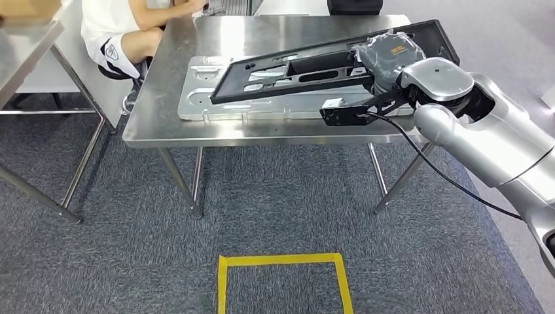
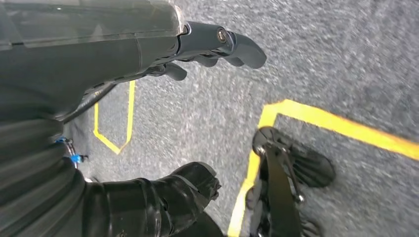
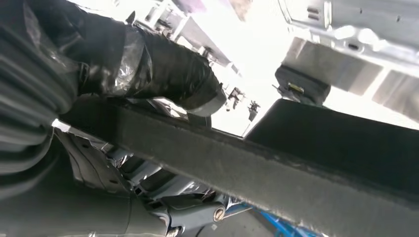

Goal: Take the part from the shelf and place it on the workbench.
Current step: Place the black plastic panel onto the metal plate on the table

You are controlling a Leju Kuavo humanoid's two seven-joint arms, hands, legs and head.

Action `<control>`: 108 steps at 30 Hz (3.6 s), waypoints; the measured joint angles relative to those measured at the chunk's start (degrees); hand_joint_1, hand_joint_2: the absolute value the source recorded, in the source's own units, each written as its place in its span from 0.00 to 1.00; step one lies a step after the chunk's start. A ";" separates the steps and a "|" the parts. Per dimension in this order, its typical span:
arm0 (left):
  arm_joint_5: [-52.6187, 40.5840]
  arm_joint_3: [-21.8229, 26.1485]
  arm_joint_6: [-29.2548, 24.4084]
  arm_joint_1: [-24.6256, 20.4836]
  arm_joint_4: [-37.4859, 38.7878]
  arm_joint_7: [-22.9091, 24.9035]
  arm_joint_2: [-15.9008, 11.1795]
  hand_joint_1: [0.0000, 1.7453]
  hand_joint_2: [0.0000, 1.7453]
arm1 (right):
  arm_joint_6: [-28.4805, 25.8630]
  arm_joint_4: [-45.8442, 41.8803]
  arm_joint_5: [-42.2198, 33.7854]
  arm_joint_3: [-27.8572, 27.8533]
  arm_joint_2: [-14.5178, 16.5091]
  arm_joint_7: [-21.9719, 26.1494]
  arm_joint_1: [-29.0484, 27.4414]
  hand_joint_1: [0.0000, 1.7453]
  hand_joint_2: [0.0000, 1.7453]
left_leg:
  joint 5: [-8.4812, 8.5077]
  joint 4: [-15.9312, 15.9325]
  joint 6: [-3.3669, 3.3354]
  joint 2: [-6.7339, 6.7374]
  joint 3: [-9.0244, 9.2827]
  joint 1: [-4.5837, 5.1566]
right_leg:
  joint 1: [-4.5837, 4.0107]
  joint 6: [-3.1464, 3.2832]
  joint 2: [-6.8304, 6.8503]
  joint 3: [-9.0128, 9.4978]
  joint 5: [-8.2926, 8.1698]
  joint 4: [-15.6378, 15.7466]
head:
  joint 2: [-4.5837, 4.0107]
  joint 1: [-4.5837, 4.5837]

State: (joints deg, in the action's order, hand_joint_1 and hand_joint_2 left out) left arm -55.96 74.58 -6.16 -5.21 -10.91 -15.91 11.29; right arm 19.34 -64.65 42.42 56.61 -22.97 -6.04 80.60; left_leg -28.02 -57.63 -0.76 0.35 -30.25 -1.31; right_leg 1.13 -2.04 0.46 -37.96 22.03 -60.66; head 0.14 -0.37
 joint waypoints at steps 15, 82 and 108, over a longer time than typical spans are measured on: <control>0.24 0.11 0.84 0.16 -0.01 0.20 -0.28 0.00 1.00 | 0.04 0.49 0.02 0.02 0.49 0.07 -0.34 1.00 1.00 | 5.60 -4.56 -1.84 -0.18 -8.49 1.64 | -1.70 3.73 -1.37 7.03 5.82 2.10 | 0.00 -0.19; 0.25 1.42 0.95 -0.23 0.00 0.21 -0.10 0.00 1.00 | -1.69 6.42 1.86 4.57 8.30 3.10 -2.04 1.00 1.00 | 4.37 -1.98 -0.52 0.63 -7.07 0.64 | -0.49 0.84 3.76 3.33 5.11 0.14 | 0.01 -0.34; -0.69 1.43 1.84 -0.13 0.07 -0.74 -0.03 0.00 1.00 | -1.52 5.78 1.42 3.39 6.96 2.35 -0.79 1.00 1.00 | 2.86 -3.27 2.08 -0.10 -6.14 -0.53 | -0.09 1.72 0.54 3.56 4.07 1.26 | 0.01 -0.80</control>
State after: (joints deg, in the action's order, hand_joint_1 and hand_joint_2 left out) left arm -56.65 76.00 -4.32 -5.35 -10.84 -16.66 11.26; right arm 17.81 -58.87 43.85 60.00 -16.00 -3.68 79.81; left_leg -25.16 -60.90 1.32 0.25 -36.39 -1.84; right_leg 1.04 -0.31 0.99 -34.40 26.10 -59.40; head 0.15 -1.18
